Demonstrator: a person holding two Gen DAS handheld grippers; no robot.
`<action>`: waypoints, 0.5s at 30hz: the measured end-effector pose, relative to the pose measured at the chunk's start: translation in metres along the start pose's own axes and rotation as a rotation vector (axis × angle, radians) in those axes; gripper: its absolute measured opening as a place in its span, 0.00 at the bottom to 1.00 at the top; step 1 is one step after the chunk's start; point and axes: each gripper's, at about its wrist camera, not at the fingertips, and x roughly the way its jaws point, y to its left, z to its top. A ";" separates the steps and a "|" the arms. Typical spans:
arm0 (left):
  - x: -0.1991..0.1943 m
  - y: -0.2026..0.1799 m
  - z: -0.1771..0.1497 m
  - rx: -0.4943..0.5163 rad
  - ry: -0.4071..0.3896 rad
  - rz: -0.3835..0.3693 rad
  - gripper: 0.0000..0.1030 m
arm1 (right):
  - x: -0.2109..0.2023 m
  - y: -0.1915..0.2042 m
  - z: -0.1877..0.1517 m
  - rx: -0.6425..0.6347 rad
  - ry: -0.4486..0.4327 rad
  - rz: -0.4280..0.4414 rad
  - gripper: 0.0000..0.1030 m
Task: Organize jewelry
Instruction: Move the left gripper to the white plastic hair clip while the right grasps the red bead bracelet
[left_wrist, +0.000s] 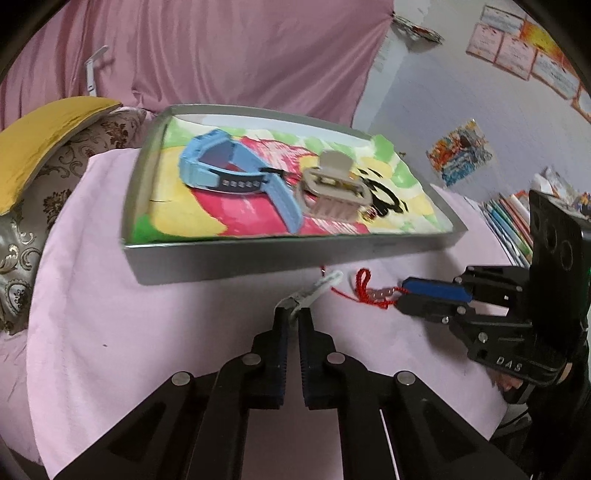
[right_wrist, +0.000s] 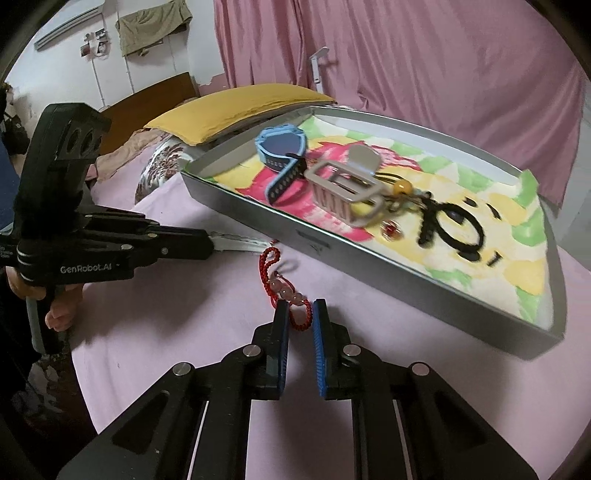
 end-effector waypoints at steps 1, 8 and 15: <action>0.001 -0.003 -0.001 0.008 0.002 0.000 0.06 | -0.002 -0.002 -0.002 0.004 -0.001 -0.004 0.11; -0.001 -0.020 -0.008 0.074 0.002 0.038 0.06 | -0.008 -0.011 -0.008 0.024 -0.009 -0.016 0.11; -0.006 -0.020 -0.012 0.100 -0.019 0.092 0.12 | -0.007 -0.010 -0.008 0.014 -0.008 -0.018 0.11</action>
